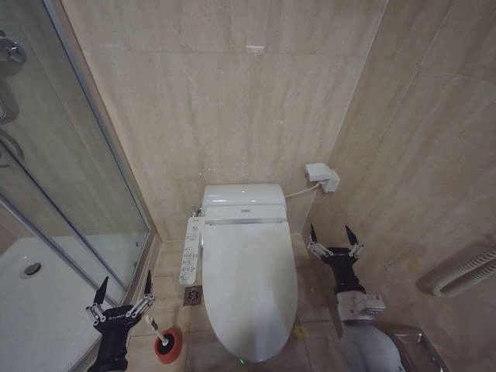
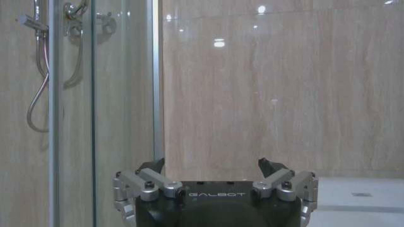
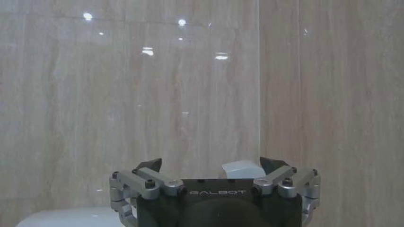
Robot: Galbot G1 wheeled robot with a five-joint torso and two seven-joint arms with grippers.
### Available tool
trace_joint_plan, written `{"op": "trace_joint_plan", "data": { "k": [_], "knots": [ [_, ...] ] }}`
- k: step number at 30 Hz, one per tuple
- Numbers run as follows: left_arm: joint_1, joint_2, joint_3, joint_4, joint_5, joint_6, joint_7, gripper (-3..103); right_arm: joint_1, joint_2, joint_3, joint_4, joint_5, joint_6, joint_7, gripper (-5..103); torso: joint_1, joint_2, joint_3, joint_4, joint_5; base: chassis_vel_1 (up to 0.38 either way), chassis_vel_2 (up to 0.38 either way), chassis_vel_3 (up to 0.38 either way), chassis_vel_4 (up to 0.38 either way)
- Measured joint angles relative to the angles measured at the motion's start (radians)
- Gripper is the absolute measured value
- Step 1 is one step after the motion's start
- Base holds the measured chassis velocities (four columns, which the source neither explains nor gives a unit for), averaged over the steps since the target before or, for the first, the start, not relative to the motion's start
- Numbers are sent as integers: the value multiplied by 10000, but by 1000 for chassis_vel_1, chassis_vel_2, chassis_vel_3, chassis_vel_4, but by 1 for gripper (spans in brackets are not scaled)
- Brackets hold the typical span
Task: Open the toilet lid, clean the toilet bowl with a toilet brush, close the toilet lid, and flush.
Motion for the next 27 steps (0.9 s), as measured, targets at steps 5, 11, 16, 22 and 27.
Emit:
{"op": "trace_joint_plan", "data": {
  "k": [5,11,16,22,27],
  "knots": [
    [0,0,0,0,0,0,0,97,0,0,0,0,0,0,0,100,0,0,0,0,0,0,0,0,0],
    [0,0,0,0,0,0,0,97,0,0,0,0,0,0,0,100,0,0,0,0,0,0,0,0,0],
    [0,0,0,0,0,0,0,97,0,0,0,1,0,0,0,100,0,0,0,0,0,0,0,0,0],
    [0,0,0,0,0,0,0,97,0,0,0,0,0,0,0,100,0,-2,0,0,0,0,0,0,0],
    [0,0,0,0,0,0,0,97,0,0,0,0,0,0,0,100,0,-2,0,0,0,0,0,0,0]
  ]
}}
